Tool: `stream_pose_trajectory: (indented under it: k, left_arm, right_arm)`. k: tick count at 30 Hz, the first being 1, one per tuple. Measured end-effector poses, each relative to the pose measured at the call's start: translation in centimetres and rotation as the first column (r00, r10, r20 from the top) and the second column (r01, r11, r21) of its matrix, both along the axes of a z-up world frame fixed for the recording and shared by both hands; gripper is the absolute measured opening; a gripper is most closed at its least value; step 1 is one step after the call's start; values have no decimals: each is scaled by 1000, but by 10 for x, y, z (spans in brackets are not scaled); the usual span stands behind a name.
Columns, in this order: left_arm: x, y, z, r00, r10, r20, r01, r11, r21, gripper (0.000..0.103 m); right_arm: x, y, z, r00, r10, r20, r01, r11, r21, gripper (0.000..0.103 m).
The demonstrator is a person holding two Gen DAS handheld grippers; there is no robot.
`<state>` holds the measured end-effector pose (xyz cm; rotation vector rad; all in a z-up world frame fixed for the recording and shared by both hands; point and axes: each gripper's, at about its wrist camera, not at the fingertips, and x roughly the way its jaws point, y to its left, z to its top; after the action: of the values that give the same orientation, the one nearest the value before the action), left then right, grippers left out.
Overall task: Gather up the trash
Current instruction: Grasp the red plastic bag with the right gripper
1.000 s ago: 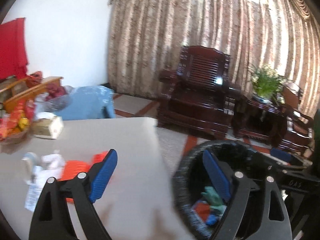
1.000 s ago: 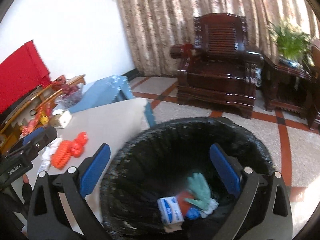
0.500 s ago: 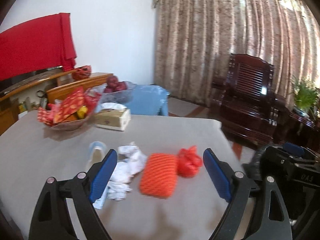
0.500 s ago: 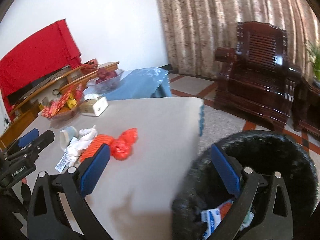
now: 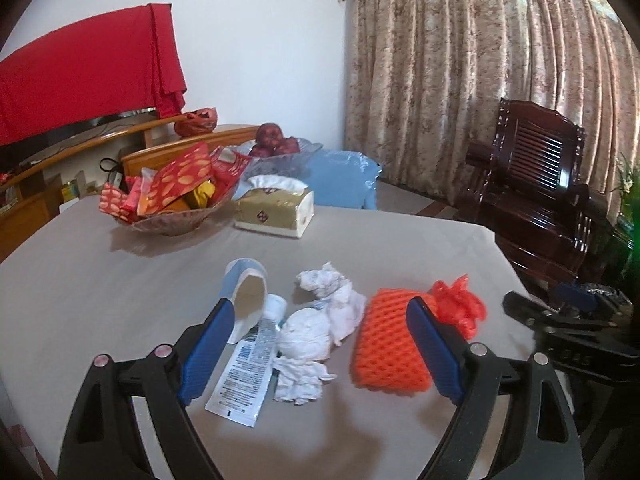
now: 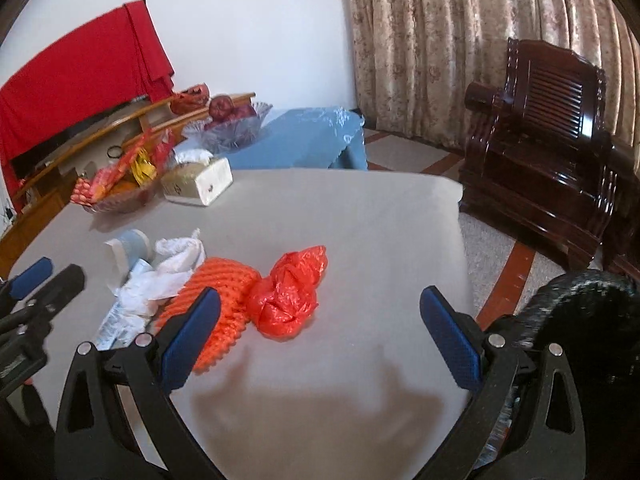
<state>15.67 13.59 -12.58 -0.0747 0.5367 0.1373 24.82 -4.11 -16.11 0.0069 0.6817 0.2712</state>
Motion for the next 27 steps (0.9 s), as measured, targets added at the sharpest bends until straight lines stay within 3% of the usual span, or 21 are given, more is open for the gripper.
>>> stream_pose_trajectory:
  k: [3, 8, 13, 18, 21, 27]
  left_arm:
    - [5, 5, -7, 1000, 11, -10, -11, 1000, -2, 86]
    - [14, 10, -14, 999, 21, -26, -21, 1000, -1, 86]
    - [19, 15, -17, 999, 26, -32, -26, 1000, -8, 86]
    - [21, 16, -19, 999, 25, -38, -25, 1000, -11, 86]
    - [21, 15, -21, 999, 22, -44, -23, 1000, -12, 86]
    - [24, 7, -23, 999, 3, -49, -4, 1000, -18, 86]
  right_arm:
    - [14, 12, -14, 1000, 9, -28, -10, 1000, -20, 96]
    - [31, 27, -29, 996, 34, -77, -37, 999, -33, 83]
    - [44, 33, -39, 992, 46, -117, -51, 998, -39, 79]
    - [52, 39, -47, 982, 88, -165, -93, 995, -20, 65]
    - [53, 43, -50, 972, 134, -192, -135, 991, 8, 45]
    - [41, 34, -41, 973, 148, -176, -142, 989, 47, 38]
